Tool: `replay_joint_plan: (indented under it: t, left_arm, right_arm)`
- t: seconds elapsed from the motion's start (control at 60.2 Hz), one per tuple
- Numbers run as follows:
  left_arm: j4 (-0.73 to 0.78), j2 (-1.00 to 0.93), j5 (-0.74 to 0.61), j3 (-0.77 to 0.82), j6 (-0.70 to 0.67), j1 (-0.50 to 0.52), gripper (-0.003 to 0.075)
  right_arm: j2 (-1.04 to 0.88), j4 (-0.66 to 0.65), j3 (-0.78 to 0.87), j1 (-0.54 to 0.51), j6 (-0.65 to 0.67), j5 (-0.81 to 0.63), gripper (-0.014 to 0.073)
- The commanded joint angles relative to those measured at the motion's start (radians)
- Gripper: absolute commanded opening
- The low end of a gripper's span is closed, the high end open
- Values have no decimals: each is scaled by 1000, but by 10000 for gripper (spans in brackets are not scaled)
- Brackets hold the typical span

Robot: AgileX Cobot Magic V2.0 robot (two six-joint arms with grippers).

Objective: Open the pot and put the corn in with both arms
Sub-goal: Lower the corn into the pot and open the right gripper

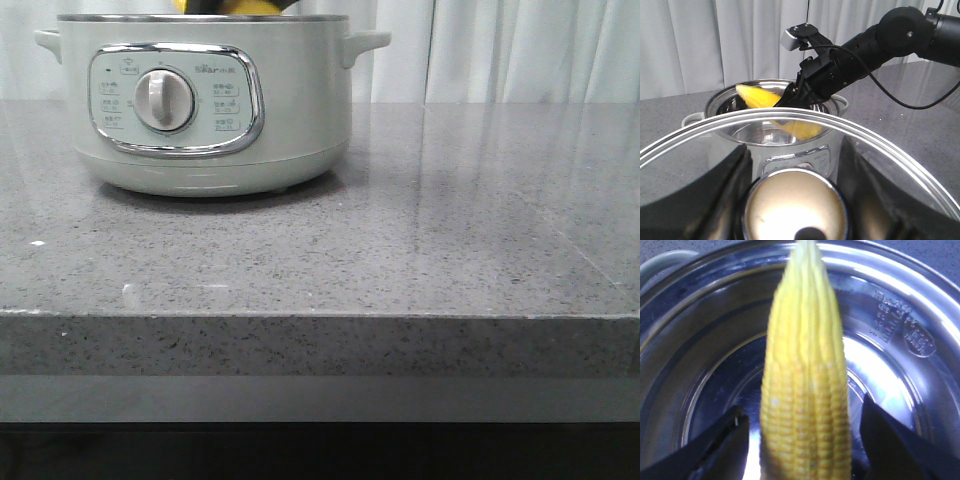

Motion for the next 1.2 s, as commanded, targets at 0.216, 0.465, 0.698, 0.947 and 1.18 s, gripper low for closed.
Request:
replay_joint_plan:
  t: [0.216,0.465,0.698,0.947,1.18]
  left_arm:
    - [-14,1,-152,-38,-2,-5,242]
    - [-14,1,-152,-38,-2,-5,242]
    - [-14,1,-152,-38,-2,-5,242]
    - [-14,1,-152,-38,-2,-5,242]
    - [-14,1,-152,-38,-2,-5,242]
  right_arm:
    - [-90,5,-37,-1,-6,-35,549]
    - [-192,33,-2,-1,-3,61,549]
    - [-396,33,277,-1,-3,-91,549]
    - [-666,32,650,-1,-5,-251,549]
    - [-919,32,916,-1,-6,-297,549]
